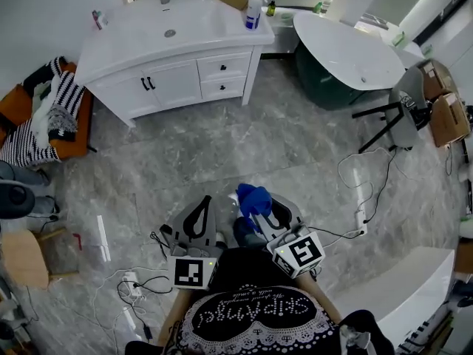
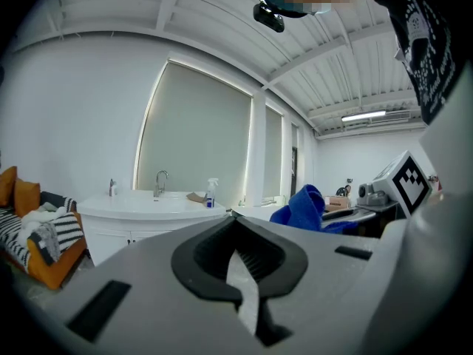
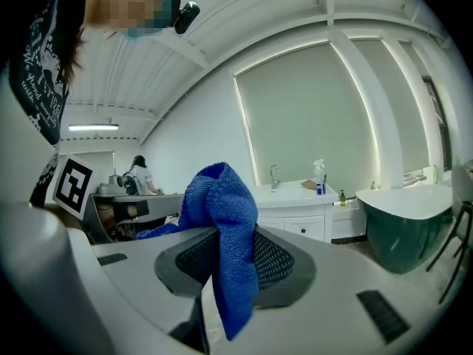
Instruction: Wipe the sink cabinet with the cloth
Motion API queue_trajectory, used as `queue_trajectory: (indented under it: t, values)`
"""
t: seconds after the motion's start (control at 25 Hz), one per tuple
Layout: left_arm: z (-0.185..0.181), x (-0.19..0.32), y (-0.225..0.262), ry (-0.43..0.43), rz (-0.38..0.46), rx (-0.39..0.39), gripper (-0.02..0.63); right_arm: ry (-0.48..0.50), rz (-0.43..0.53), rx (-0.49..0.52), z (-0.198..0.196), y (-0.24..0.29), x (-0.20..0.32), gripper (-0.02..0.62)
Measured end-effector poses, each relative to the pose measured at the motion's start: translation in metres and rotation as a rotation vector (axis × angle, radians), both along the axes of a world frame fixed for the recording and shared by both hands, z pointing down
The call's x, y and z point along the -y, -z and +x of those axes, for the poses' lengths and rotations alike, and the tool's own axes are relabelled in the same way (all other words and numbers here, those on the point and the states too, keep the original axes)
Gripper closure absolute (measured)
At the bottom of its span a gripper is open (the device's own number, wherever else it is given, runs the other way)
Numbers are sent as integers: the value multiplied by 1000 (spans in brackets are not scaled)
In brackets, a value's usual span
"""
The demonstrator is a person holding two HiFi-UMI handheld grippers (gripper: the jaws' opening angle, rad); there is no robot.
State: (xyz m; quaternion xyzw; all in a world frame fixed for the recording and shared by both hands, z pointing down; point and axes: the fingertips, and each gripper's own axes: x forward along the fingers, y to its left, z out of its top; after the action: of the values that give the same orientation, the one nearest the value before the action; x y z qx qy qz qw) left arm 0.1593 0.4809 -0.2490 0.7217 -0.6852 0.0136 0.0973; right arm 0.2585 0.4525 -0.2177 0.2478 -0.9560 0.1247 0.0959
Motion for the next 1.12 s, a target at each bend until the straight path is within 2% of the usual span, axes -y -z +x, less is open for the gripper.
queue_trajectory:
  t: [0.36,0.52,0.76,1.12]
  values:
    - [13,47,1,30,7,24,606,18,5,4,20,3,49,477]
    - [18,60,4,45,10,34,606,7,18,2,37,4,63,477]
    - [24,71,4,67,20,52,606,-23,-14,19,60,-8,80,477]
    - [24,81,-7,54,-8,42,606,-33,-49,13,57,-20,90,477]
